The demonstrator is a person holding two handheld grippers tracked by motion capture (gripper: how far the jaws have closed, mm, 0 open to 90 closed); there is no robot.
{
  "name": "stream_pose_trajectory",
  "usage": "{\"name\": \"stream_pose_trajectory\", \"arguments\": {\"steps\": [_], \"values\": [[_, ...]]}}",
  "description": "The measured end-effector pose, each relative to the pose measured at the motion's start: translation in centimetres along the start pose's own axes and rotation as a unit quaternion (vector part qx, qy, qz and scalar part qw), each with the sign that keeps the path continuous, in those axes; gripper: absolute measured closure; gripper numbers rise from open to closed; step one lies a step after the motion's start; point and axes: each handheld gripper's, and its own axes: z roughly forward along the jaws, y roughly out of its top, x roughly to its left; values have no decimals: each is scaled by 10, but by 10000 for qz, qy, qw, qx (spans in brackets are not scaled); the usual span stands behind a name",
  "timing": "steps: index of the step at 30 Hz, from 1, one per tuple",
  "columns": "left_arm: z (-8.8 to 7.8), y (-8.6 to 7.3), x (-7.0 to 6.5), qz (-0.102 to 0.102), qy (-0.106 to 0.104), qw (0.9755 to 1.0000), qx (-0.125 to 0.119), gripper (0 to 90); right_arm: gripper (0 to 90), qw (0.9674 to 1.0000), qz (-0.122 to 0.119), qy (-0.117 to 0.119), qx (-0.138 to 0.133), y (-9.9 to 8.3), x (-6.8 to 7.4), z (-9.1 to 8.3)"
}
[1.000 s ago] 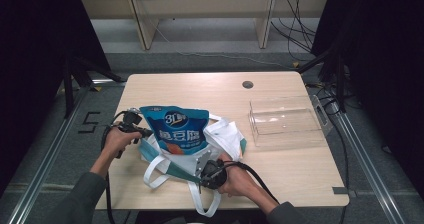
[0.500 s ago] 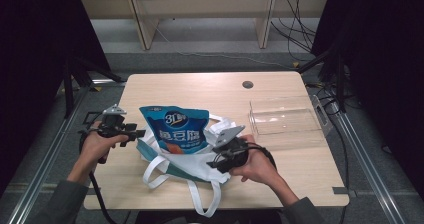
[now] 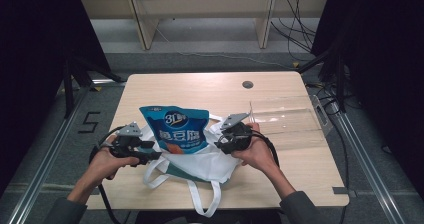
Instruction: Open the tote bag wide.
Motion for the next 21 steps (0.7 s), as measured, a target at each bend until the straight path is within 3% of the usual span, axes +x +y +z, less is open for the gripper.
{"name": "stream_pose_trajectory", "arguments": {"steps": [2,4,7,9,11,13,15,16,18,21], "values": [[6,-1,-3,108,30,9999,6,444,509,9999,-85,-32,-54,0,-2,5],[14,-3,-6,209,-145,9997,19,435,509,10000,0,42,-76,0,-5,8],[27,-7,-7,409,-279,9984,268,435,526,9999,-23,106,-19,-1,-6,13],[35,-14,-11,526,-297,9972,430,445,648,9999,-30,155,48,-1,-7,17],[36,-16,-11,689,-217,9943,790,558,844,9996,-246,20,141,-2,-9,20],[40,-21,-8,557,-162,9942,903,655,880,9993,-317,-98,161,-1,-10,19],[46,-26,-6,447,-235,9932,1051,695,883,9995,-218,-193,109,4,-15,13],[49,-29,-4,498,-199,9915,1187,703,884,9996,-95,-256,-22,6,-19,12],[50,-31,-3,271,-248,9931,1111,725,884,9990,308,-311,-131,5,-28,12],[49,-33,-2,344,-279,9919,1188,779,883,9965,646,-512,150,-7,-36,30]]}}
